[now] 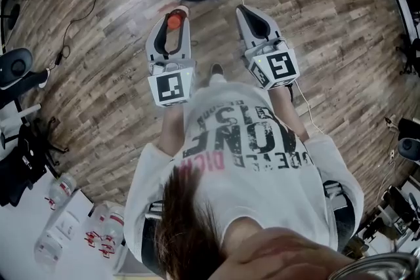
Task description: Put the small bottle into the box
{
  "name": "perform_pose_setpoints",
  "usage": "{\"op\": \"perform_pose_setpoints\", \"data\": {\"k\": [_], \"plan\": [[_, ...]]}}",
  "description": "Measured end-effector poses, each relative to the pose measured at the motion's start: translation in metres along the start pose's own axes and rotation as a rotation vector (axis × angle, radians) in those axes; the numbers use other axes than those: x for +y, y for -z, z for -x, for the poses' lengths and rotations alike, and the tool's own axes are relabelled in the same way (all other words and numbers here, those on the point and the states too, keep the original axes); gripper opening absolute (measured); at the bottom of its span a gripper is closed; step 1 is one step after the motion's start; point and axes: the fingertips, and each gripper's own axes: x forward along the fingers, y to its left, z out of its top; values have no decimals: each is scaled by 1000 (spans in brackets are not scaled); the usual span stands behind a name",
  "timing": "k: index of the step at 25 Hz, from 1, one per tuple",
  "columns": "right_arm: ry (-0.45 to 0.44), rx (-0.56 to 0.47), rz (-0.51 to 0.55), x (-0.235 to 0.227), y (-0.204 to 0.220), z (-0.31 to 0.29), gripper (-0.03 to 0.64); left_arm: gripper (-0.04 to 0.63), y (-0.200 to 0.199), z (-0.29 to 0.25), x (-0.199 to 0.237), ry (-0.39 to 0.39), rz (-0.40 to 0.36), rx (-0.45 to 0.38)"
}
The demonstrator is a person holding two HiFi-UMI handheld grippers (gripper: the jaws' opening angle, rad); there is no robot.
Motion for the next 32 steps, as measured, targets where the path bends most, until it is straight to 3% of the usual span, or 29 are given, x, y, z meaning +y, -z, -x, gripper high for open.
{"op": "perform_pose_setpoints", "data": {"k": [9, 20, 32], "plan": [[11, 5, -12, -40, 4, -3, 3, 141, -3, -27, -12, -30, 1, -9], [6, -4, -26, -51, 2, -8, 3, 141, -8, -41, -22, -16, 3, -10], [6, 21, -39, -55, 8, -59, 3, 141, 1, -78, 13, -4, 23, 7]]}}
